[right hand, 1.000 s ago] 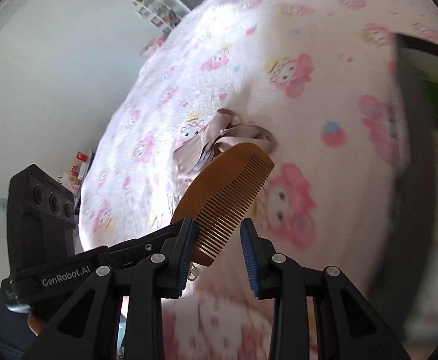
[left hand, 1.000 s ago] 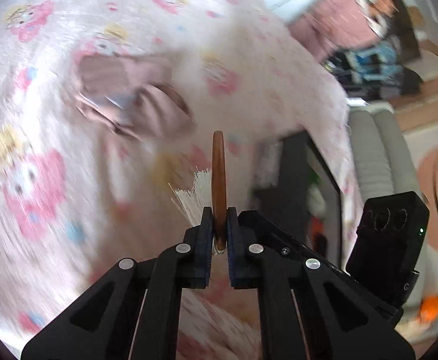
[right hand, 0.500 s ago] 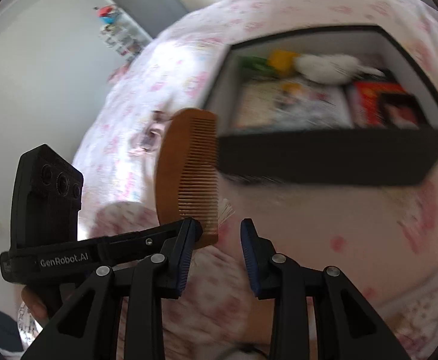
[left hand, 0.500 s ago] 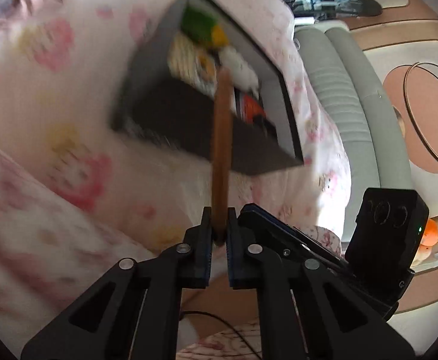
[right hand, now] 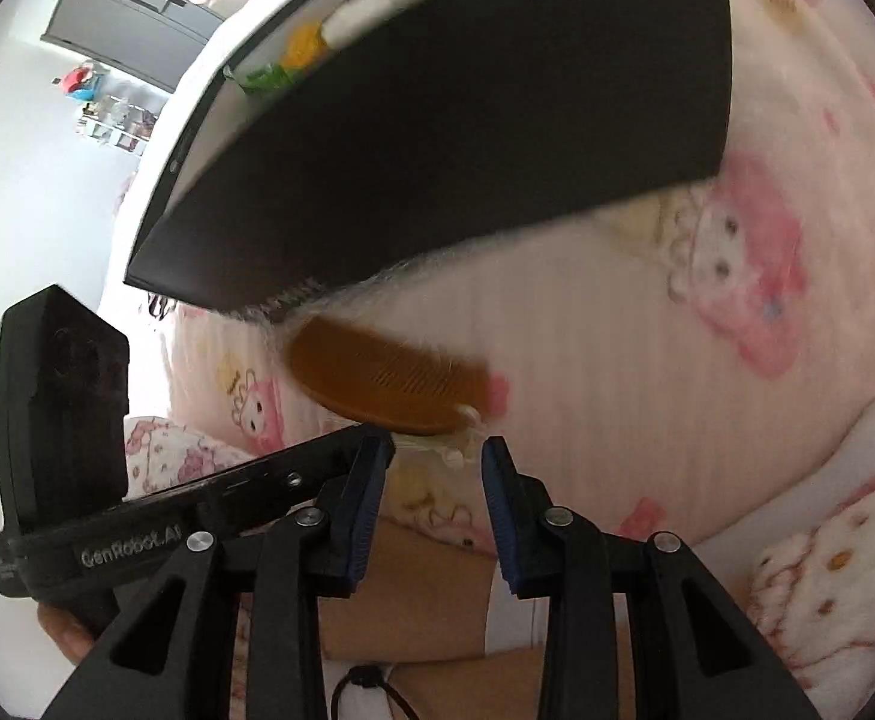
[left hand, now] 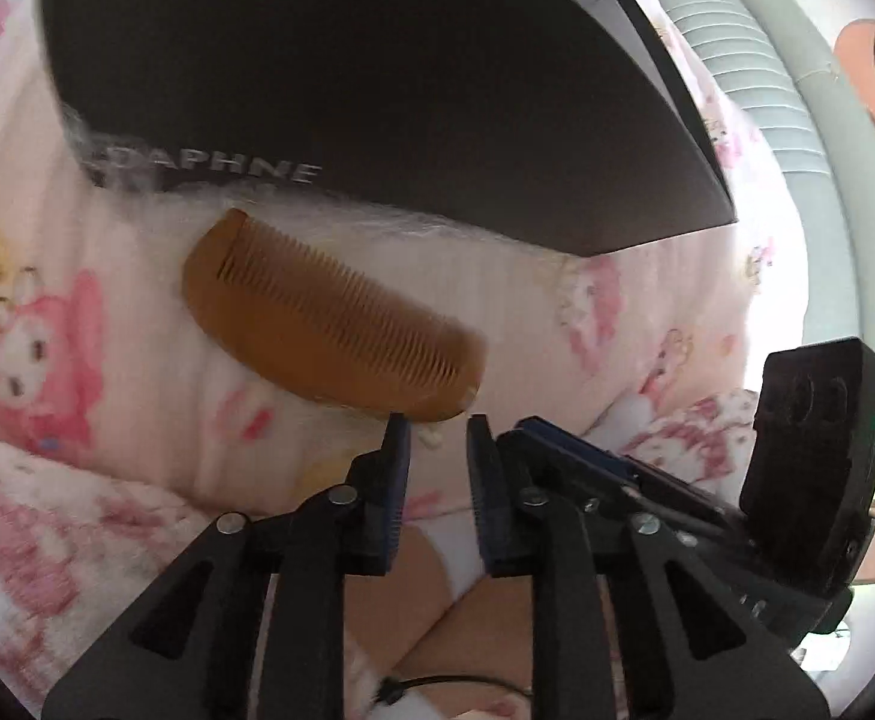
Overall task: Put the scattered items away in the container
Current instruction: 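Carry the comb to the box wall with the left gripper while the right gripper steadies it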
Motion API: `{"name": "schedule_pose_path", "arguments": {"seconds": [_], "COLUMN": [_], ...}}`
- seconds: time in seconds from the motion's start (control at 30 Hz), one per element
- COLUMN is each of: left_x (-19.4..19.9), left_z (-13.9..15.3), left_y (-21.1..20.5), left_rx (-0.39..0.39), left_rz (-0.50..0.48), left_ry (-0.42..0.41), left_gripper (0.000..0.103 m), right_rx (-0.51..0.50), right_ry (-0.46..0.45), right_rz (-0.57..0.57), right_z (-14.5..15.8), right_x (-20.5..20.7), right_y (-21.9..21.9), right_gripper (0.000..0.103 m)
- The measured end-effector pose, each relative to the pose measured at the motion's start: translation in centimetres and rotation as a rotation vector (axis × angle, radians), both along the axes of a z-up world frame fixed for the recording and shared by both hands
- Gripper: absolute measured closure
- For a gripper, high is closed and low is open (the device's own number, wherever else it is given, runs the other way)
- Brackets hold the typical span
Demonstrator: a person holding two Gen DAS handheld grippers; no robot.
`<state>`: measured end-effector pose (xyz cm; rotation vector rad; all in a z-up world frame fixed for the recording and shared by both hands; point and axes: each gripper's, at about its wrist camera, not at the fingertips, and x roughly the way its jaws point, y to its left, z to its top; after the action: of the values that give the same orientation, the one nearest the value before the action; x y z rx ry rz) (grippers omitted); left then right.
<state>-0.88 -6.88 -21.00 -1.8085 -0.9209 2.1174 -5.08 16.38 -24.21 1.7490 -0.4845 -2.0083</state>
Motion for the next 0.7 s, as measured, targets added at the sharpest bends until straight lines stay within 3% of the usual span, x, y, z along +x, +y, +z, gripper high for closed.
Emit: {"name": "schedule_pose_path", "arguments": {"seconds": [0.1,0.27,0.4,0.7], "left_x": [0.5,-0.2,-1.8,-1.9], "left_z": [0.9,2.5,1.7,-0.7], "left_y": [-1.4,-4.0,-5.6,-6.8], "left_rx": [-0.016,-0.172,-0.273,-0.22], "left_rz": [0.024,0.051,0.045,0.05], "left_ry": [0.013,0.022,0.036,-0.021], "left_gripper": [0.078,0.072,0.072,0.076], "right_rx": [0.041,0.077,0.057,0.049], "right_ry": [0.001,-0.001,-0.043,-0.018], "right_rz": [0.002,0.016,0.031,0.005], "right_z": [-0.4,-1.1,-2.5,-2.7], "right_x": [0.1,0.1,-0.1,-0.9], "right_y": [-0.1,-1.0,-1.9,-2.3], "right_gripper": [0.072,0.072,0.072,0.072]}}
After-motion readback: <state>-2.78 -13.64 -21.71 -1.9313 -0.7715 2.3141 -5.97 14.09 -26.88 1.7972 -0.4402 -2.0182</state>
